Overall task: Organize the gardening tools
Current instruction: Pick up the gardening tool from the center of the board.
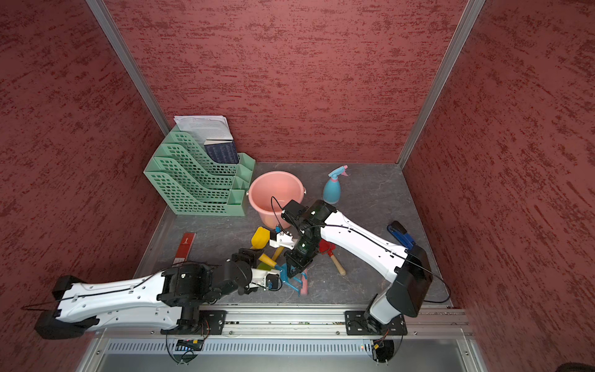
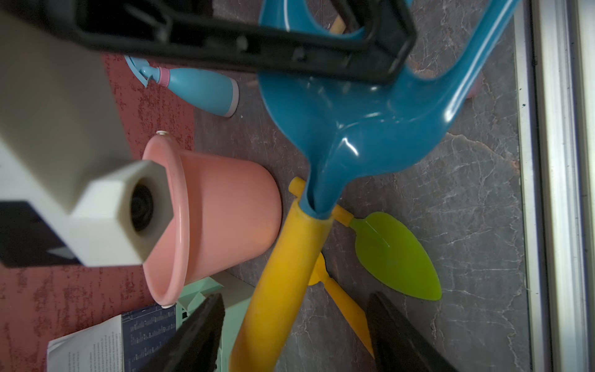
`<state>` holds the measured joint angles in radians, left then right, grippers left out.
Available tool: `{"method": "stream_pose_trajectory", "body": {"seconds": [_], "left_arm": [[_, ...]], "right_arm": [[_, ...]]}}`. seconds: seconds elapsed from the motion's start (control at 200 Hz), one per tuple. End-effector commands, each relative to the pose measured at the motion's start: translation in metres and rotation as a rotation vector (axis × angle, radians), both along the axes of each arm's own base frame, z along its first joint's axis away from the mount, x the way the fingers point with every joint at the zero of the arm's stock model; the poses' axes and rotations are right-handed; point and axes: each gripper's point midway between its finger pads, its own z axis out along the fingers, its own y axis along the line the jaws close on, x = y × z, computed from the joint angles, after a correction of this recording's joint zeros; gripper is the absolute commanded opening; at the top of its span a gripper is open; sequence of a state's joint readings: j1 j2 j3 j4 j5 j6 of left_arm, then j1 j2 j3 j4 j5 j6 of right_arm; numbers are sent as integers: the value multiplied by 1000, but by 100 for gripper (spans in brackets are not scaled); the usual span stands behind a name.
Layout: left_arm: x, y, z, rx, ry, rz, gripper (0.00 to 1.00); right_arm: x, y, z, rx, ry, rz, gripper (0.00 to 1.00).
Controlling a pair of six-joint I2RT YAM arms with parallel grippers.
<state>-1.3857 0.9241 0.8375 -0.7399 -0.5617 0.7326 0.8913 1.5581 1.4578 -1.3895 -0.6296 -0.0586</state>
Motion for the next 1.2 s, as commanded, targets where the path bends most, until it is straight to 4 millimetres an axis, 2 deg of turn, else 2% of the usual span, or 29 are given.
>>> {"method": "stream_pose_trajectory", "body": {"seconds": [0.0,0.165,0.331,0.806,0.897,1.007,1.092,1.192], "left_arm": [[8,-10,15,-1,-106,-38,71],[5,-17,6,33,-97,-78,65],[1,-20,-3,72,-79,-100,46],[-4,-18,-6,100,-77,-112,0],[-6,-20,-3,78,-64,-113,0],[-8,-19,-5,84,-54,-113,0],[-10,-16,-7,89,-43,-104,0],[-11,-11,-11,80,-24,-79,0]], "right_arm": [[-9,6,10,30,16,40,0],[-13,10,13,39,19,60,0],[-14,10,14,49,21,66,0],[-13,14,16,65,19,67,0],[-9,14,13,49,0,56,0],[-2,11,13,36,-50,39,49],[8,7,14,18,-119,13,73],[26,-1,17,-3,-202,-46,97]]}}
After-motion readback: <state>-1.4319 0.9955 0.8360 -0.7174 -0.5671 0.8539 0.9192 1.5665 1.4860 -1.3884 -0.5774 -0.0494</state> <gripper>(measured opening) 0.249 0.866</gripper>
